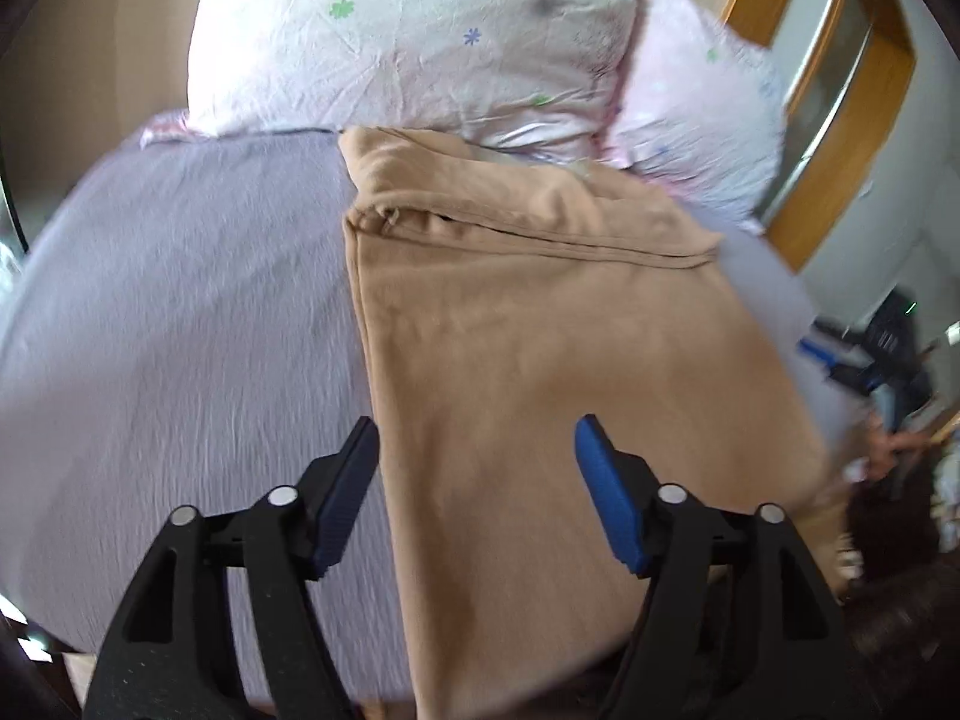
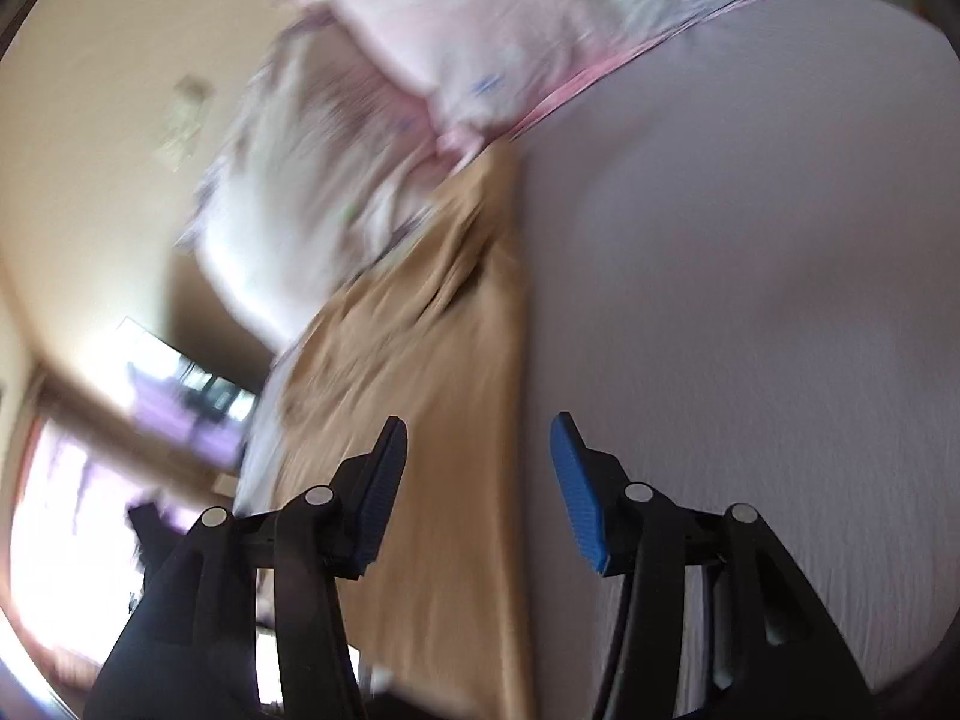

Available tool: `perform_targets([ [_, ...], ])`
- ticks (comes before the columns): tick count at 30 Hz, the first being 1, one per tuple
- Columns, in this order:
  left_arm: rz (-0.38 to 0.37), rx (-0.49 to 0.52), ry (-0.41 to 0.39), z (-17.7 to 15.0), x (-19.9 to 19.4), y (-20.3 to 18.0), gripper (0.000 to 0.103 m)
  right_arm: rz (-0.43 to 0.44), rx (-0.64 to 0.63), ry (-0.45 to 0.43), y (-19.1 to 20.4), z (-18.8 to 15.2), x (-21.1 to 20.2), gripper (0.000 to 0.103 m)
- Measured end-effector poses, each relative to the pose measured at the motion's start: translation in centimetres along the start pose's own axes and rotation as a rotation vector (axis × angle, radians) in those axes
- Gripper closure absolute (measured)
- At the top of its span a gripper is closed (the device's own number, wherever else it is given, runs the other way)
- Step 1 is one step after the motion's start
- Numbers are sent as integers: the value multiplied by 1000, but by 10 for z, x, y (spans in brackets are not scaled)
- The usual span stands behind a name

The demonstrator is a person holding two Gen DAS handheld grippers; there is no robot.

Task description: Fold small clothes

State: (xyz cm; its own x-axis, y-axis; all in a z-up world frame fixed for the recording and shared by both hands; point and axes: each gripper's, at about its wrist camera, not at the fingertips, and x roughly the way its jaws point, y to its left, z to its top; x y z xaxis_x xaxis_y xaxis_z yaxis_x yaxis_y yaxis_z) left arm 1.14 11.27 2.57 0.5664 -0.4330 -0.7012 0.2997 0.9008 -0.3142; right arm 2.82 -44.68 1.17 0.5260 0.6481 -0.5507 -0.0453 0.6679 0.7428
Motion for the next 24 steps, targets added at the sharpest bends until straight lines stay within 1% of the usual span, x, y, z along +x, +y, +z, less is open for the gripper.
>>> perform_targets([
  [1, -51, -12, -4, -9, -10, 5, 29, 19, -34, 38, 2, -13, -7, 51],
  [2, -120, -27, -2, -22, -23, 10, 24, 33, -64, 78, 3, -25, -16, 50],
  [3, -164, -40, 4, -34, -32, 14, 22, 57, -97, 132, 3, -40, -23, 49],
  [5, -207, -46, 16, -55, -44, 18, 16, 85, -117, 202, 1, -59, -31, 37],
  [7, -202, -58, 51, -74, -47, 21, 15, 84, -102, 254, -8, -75, -31, 36],
  [8, -192, -60, 82, -85, -44, 21, 15, 86, -87, 270, -12, -80, -28, 36],
  [10, -176, -66, 120, -97, -33, 22, 15, 89, -64, 307, -23, -87, -13, 36],
  [12, -164, -96, 167, -106, -13, 23, 15, 85, -47, 346, -30, -95, 2, 36],
  [13, -166, -105, 173, -107, -6, 24, 15, 103, -48, 362, -30, -98, 10, 36],
  [14, -187, -128, 171, -108, 2, 25, 17, 131, -53, 369, -31, -102, 15, 38],
  [15, -206, -153, 165, -106, 8, 26, 19, 163, -61, 366, -29, -103, 19, 43],
  [16, -223, -179, 160, -105, 14, 27, 28, 206, -68, 360, -27, -106, 21, 68],
  [17, -252, -207, 152, -103, 19, 29, 49, 259, -75, 358, -25, -108, 22, 93],
  [18, -291, -234, 156, -102, 24, 30, 64, 277, -92, 343, -21, -110, 19, 94],
  [19, -322, -253, 164, -101, 28, 32, 92, 293, -103, 331, -18, -107, 18, 95],
  [20, -363, -271, 174, -102, 30, 32, 97, 321, -115, 312, -13, -104, 12, 96],
  [22, -392, -268, 164, -100, 25, 29, 97, 367, -143, 255, 0, -92, 0, 96],
  [24, -434, -242, 117, -87, 7, 21, 97, 403, -186, 183, 17, -73, -14, 96],
])
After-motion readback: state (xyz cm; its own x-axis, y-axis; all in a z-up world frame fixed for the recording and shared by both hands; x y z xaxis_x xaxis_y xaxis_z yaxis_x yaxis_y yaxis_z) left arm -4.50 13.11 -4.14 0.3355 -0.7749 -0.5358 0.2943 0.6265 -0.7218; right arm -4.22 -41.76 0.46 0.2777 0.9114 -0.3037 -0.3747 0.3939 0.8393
